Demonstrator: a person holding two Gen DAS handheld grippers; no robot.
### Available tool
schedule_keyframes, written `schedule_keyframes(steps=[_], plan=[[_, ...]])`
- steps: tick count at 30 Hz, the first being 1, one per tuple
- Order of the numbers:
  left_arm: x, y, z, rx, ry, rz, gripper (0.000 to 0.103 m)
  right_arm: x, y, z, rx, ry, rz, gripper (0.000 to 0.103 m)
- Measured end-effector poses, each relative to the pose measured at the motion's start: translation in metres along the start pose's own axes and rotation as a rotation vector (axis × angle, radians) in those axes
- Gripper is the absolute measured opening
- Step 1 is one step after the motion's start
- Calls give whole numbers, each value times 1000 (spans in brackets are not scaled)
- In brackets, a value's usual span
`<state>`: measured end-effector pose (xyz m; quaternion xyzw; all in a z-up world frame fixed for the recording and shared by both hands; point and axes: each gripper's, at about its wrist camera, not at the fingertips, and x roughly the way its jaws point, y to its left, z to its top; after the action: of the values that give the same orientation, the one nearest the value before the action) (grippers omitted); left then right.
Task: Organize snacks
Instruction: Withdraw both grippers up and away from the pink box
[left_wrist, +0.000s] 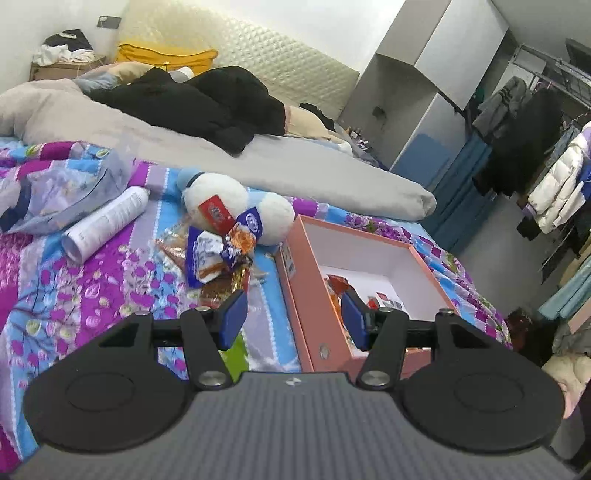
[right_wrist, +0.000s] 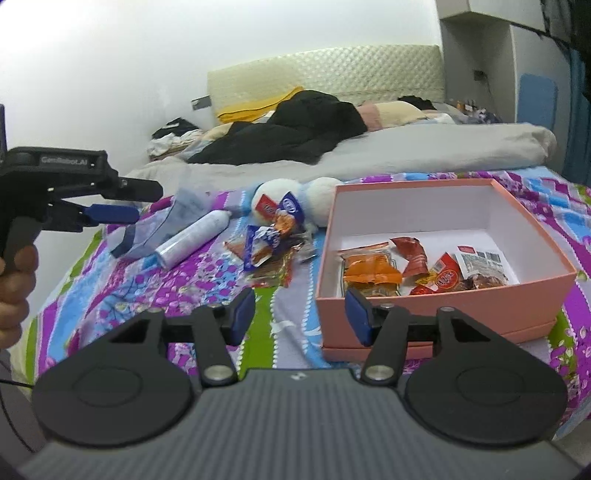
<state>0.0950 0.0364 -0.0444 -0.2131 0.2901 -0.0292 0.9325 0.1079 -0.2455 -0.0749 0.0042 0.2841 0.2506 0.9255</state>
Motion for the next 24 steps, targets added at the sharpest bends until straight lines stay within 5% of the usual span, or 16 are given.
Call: schedule_keyframes(steps=[8,14,24], plan=[[-20,13,-40,-51,19,54,65,-12,16,-15,-11,1,31,67],[-19,19,-59,-50,62,46,85,-16,24,-26,-30,9,37,67],[22,32,-40,-39,78,87,96,4,28,-36,-30,-5,38,67]])
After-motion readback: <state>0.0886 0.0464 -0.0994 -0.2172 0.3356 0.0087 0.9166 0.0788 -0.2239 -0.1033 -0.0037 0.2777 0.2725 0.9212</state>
